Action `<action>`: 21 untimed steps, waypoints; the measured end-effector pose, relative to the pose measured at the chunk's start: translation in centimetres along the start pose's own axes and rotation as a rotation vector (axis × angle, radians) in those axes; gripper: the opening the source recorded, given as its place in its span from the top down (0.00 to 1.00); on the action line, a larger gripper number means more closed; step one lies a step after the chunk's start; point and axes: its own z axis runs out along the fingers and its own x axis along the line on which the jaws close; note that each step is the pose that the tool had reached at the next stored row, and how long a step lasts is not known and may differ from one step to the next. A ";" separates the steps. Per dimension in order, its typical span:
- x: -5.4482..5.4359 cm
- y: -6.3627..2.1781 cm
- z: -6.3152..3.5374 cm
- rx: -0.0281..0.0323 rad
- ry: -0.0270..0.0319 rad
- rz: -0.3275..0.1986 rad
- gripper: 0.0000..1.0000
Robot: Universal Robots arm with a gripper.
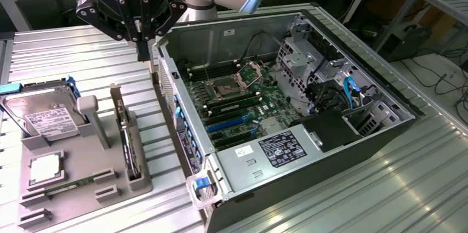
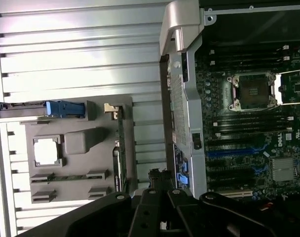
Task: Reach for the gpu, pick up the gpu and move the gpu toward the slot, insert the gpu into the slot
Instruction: 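Reach for the gpu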
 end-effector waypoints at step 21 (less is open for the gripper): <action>1.8 -0.96 -0.08 0.0000 0.0000 0.000 0.89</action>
